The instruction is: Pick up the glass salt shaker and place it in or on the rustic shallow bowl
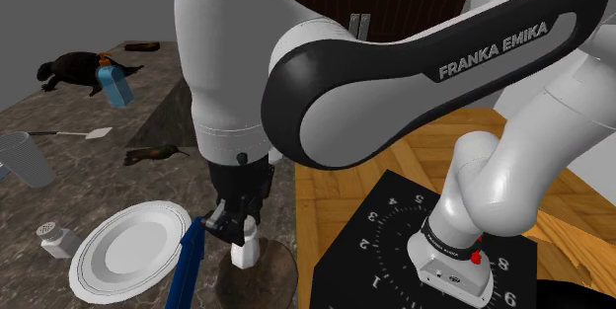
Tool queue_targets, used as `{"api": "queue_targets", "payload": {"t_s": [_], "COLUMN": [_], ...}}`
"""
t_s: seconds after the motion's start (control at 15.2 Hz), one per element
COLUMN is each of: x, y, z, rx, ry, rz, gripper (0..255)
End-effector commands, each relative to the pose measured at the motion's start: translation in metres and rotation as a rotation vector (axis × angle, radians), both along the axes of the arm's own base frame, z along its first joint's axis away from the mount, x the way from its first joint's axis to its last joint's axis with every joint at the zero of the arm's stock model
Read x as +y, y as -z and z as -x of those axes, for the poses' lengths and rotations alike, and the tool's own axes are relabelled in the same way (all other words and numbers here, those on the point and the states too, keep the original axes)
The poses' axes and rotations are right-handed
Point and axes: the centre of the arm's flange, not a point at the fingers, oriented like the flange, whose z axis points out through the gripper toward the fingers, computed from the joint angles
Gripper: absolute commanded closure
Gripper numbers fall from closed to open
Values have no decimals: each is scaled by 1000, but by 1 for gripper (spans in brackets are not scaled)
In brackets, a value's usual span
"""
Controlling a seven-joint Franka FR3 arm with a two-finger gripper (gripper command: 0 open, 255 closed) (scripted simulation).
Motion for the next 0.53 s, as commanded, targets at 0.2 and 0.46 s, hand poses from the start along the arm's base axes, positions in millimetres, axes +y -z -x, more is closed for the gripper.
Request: {"api": "queue_targets", "payload": {"t_s": [0.2, 0.46], "x": [1, 1], "y": [26, 47], "z": [1, 1], "rx": [0, 0], "ry": [0, 0], "rz": [0, 0], "gripper": [255, 255]}}
